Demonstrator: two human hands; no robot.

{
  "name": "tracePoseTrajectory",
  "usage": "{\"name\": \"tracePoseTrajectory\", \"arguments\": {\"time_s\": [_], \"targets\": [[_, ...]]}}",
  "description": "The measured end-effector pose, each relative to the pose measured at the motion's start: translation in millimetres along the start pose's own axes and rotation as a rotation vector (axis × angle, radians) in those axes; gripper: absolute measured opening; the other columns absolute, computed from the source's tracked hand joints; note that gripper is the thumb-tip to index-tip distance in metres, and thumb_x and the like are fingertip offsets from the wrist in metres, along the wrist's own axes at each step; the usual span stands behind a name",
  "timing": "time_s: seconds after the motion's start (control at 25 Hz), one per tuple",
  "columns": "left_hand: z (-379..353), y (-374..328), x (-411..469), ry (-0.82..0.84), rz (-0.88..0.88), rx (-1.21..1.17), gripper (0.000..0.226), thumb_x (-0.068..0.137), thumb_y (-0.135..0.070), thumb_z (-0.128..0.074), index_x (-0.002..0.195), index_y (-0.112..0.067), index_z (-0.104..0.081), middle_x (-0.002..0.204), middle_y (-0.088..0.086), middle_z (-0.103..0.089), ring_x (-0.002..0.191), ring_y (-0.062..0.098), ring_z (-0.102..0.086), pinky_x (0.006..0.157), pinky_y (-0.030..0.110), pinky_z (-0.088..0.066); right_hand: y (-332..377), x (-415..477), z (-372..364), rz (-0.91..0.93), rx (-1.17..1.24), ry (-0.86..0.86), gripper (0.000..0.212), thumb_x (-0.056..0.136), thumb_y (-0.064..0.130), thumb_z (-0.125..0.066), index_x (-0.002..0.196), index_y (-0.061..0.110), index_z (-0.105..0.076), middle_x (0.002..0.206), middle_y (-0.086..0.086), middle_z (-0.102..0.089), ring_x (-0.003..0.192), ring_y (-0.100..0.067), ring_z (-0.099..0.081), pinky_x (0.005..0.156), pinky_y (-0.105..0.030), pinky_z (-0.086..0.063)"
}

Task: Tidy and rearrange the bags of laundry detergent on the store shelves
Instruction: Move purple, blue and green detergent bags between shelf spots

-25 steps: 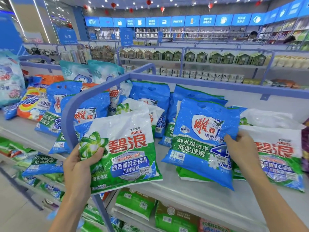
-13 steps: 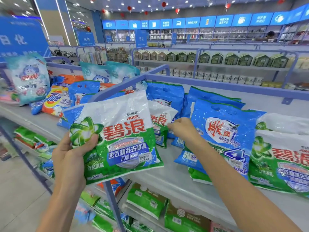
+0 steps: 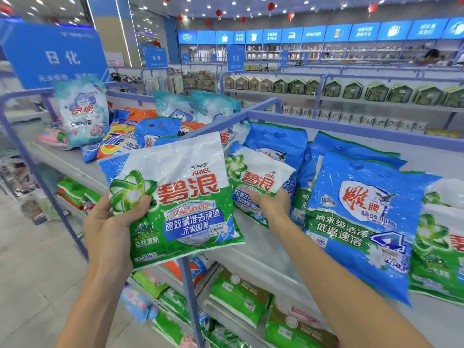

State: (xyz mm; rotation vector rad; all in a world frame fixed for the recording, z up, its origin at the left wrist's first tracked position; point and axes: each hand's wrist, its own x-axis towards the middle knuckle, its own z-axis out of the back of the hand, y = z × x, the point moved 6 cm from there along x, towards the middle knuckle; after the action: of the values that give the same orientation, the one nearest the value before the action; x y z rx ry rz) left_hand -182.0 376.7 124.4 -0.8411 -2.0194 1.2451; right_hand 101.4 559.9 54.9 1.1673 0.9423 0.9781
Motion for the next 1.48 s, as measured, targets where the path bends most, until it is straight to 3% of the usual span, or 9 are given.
{"name": "tracePoseTrajectory", "arguments": {"time_s": [0.2,0.44,0.56,0.72,0.8,0.96,1.24,1.32,1.48], "targets": [[1.9,1.7,-2.6,0.021,0.017,-0.009,0.032,0.085,0.005,-0.069,0.092,-0.025,-0.077,0.093,0.001,-0.08,0.073,0.02,-0.078,0.058,0.04,-0.064,25.9,-24.0,14.5,0.171,0.077,0.094,0.033,0.079,0.019,-0.082,0.106,0.027,-0.066,0.104,0.01,-0.076,0.102,-0.016,-0.07,0.098,-0.046,-0.053],[-33.2,20.7,-13.3,0.108,0.029,-0.048,0.028,0.086,0.002,-0.068,0.106,-0.018,-0.072,0.085,-0.006,-0.08,0.07,0.014,-0.077,0.064,0.047,-0.063,62.6,-91.2,131.1,0.347,0.234,0.055,0.021,0.089,0.018,-0.077,0.105,0.027,-0.067,0.097,0.017,-0.077,0.086,0.006,-0.07,0.068,-0.009,-0.052],[-80.5,45.7,-33.9,0.226,0.103,-0.063,0.024,0.083,-0.001,-0.071,0.101,-0.018,-0.073,0.085,-0.004,-0.08,0.069,0.015,-0.076,0.064,0.051,-0.063,54.1,-115.1,211.5,0.334,0.253,-0.08,0.023,0.089,0.015,-0.076,0.108,0.025,-0.069,0.1,0.013,-0.078,0.091,-0.004,-0.074,0.075,-0.015,-0.057],[-158.2,72.2,-84.3,0.409,0.202,-0.094,0.032,0.078,0.001,-0.073,0.108,-0.013,-0.074,0.089,0.002,-0.08,0.075,0.022,-0.076,0.07,0.053,-0.063,19.4,-140.7,329.6,0.258,0.254,-0.358,0.02,0.087,0.007,-0.075,0.105,0.014,-0.07,0.098,0.0,-0.08,0.088,-0.021,-0.076,0.083,-0.037,-0.059],[-189.7,79.7,-113.6,0.49,0.25,-0.096,0.029,0.078,0.002,-0.073,0.098,-0.02,-0.077,0.088,0.002,-0.08,0.073,0.021,-0.077,0.068,0.049,-0.064,4.0,-154.9,384.6,0.216,0.25,-0.455,0.021,0.087,0.004,-0.074,0.106,0.011,-0.07,0.097,-0.005,-0.08,0.084,-0.023,-0.077,0.075,-0.035,-0.062],[-230.3,87.1,-159.6,0.584,0.336,-0.094,0.029,0.08,0.005,-0.071,0.089,-0.022,-0.076,0.084,0.003,-0.08,0.067,0.023,-0.076,0.059,0.046,-0.064,-20.1,-163.3,458.5,0.156,0.164,-0.548,0.021,0.085,-0.003,-0.073,0.101,0.008,-0.068,0.086,0.001,-0.075,0.062,-0.002,-0.071,0.054,-0.013,-0.051],[-259.8,104.4,-199.7,0.592,0.399,-0.046,0.028,0.081,0.006,-0.071,0.097,-0.017,-0.073,0.086,0.008,-0.08,0.069,0.027,-0.077,0.056,0.042,-0.063,-60.1,-85.9,440.2,0.031,0.023,-0.372,0.024,0.08,-0.011,-0.074,0.086,0.011,-0.069,0.077,0.008,-0.077,0.066,-0.007,-0.07,0.064,-0.02,-0.053],[-263.1,110.9,-202.3,0.585,0.406,-0.023,0.031,0.082,0.003,-0.072,0.107,-0.016,-0.071,0.092,0.01,-0.08,0.076,0.032,-0.077,0.066,0.05,-0.063,-66.2,-77.5,433.9,0.043,0.012,-0.379,0.021,0.081,-0.008,-0.074,0.089,0.01,-0.069,0.076,0.01,-0.075,0.069,-0.007,-0.071,0.061,-0.017,-0.052],[-269.4,131.9,-210.9,0.6,0.419,0.028,0.065,0.079,-0.005,-0.08,0.138,-0.016,-0.057,0.114,0.008,-0.077,0.098,0.036,-0.075,0.092,0.062,-0.055,-84.4,-88.0,427.2,0.022,0.039,-0.317,0.026,0.086,0.006,-0.075,0.11,0.013,-0.068,0.103,0.0,-0.078,0.09,-0.014,-0.075,0.077,-0.029,-0.059]]}}
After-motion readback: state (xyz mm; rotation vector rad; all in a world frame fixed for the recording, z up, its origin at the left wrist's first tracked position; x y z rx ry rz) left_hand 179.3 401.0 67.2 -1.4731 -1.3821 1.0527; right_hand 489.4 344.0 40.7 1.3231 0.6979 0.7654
